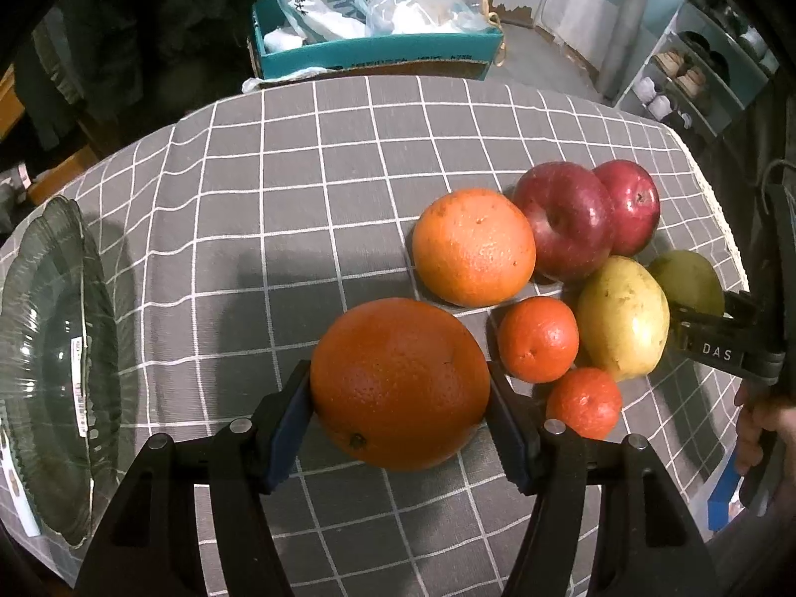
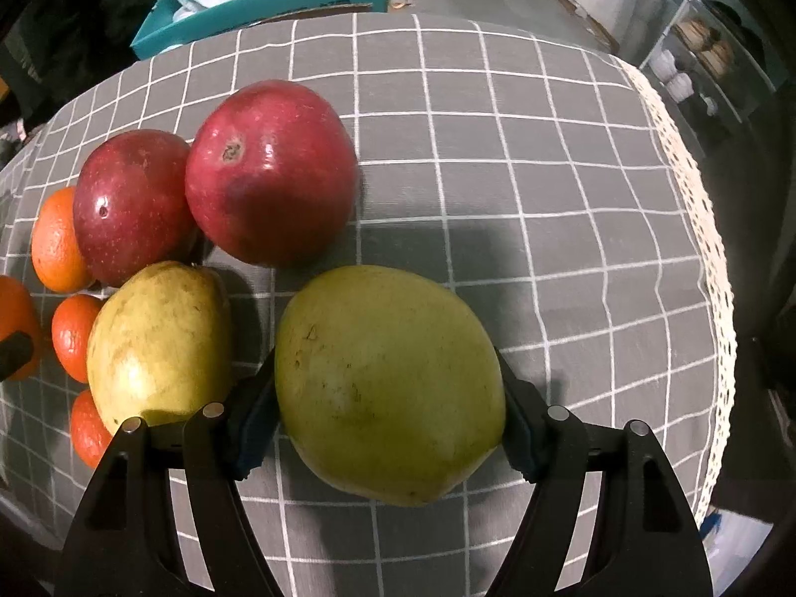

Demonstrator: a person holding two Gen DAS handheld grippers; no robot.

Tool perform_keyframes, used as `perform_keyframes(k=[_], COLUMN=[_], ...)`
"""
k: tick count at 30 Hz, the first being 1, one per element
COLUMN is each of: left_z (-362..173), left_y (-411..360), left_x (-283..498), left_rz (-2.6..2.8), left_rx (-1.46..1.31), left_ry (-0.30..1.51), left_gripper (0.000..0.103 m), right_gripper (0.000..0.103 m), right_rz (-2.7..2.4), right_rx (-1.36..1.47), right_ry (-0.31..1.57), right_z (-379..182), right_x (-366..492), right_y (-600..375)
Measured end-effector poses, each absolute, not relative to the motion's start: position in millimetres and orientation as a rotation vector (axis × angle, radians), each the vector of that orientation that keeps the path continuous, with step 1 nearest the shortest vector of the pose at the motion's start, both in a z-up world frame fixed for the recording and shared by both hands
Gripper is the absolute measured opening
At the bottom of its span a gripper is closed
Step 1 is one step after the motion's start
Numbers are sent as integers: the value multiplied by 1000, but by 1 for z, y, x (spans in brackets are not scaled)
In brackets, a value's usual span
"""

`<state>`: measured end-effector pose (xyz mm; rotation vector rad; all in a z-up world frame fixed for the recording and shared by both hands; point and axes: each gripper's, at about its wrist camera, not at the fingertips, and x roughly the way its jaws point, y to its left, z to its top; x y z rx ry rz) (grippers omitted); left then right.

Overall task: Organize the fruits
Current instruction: 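Lift the green fruit with the right tool while the left tool lifts the orange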

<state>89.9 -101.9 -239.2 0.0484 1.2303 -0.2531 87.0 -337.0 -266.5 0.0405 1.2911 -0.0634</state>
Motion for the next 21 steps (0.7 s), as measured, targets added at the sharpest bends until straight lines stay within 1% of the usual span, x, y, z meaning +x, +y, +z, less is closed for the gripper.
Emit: perform_keyframes(k=[12,21], left_z=[-213,-188], left_y=[-94,-85], left_x=[85,80], left_rz=[-243,-230], left_rx=[45,46], left_ry=[1171,1112], left_gripper=[67,67], right_gripper=[75,75], right_rz=[-80,-53], right_rx=[83,83], right_ry=[1171,1074], right_z=[-218,-180], right_x=[58,52], right_y=[-344,-335])
